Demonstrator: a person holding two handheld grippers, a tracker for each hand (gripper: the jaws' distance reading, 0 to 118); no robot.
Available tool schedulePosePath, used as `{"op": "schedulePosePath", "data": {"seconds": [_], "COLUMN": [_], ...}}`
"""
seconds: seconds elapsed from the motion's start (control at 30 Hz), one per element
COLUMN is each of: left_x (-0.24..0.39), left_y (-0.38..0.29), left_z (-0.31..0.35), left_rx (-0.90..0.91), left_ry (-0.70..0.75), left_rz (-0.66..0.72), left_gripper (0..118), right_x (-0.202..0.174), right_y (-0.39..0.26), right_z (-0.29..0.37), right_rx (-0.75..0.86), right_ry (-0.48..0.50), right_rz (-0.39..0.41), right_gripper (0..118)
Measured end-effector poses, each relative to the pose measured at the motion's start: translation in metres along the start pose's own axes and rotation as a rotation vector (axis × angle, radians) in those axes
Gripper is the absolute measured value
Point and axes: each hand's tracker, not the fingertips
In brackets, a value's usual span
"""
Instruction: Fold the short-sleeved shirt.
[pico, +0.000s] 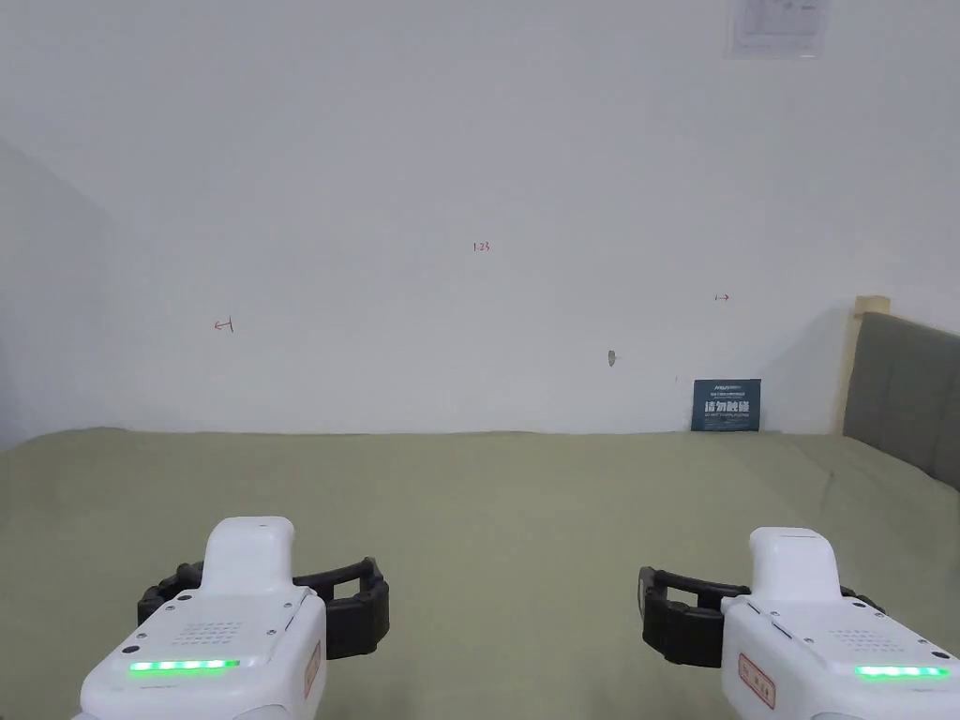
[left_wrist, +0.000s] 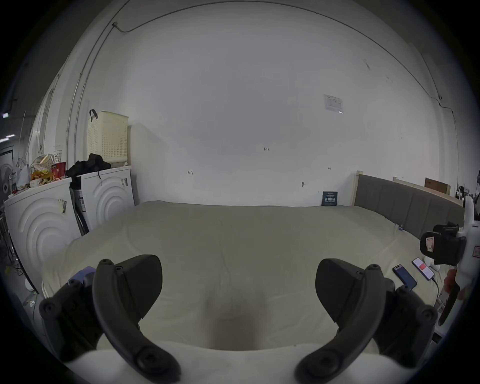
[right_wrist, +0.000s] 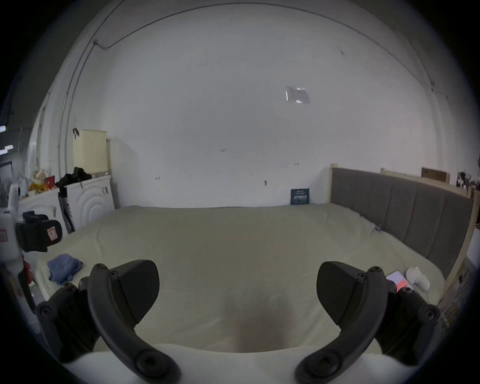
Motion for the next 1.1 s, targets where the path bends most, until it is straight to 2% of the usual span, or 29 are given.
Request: {"op": "schedulePosePath", "data": {"seconds": [0.1,0.2,0.37,0.5,0.6,0.7,0.8,0.93,1.1], "left_x": [0.0,0.0,-0.001,-0.001,-0.002,-0.002,0.0,0.0,0.0], "left_y": [0.001,0.0,-0.001,-0.004,-0.006,-0.006,-0.004,-0.001,0.0], "left_z": [0.001,0.001,0.0,-0.001,-0.002,-0.003,-0.002,-0.003,-0.004], "left_rx": [-0.006,-0.007,-0.013,-0.023,-0.028,-0.031,-0.029,-0.037,-0.033], "left_ry": [-0.001,-0.011,-0.008,-0.009,-0.012,-0.023,-0.023,-0.033,-0.033], "left_rz": [0.006,0.013,0.011,0.011,0.021,0.024,0.012,0.005,0.008], "left_gripper": [118,118,118,118,118,118,118,118,118], "right_x": [-0.004,-0.007,-0.004,-0.008,-0.011,-0.007,-0.004,0.003,0.005], "right_y": [0.0,0.0,0.002,0.0,0.0,-0.001,-0.001,0.003,0.008], "right_z": [0.002,-0.001,0.0,-0.003,-0.008,-0.008,-0.004,-0.003,-0.006], "right_rx": [0.004,0.008,0.013,0.013,-0.024,-0.055,-0.035,-0.042,-0.057], "right_ry": [-0.039,-0.107,-0.055,-0.089,-0.117,-0.038,-0.01,0.079,0.024], "right_rz": [0.006,0.062,0.029,0.102,0.1,0.044,0.002,-0.049,-0.093], "right_gripper": [118,118,118,118,118,118,118,118,118]}}
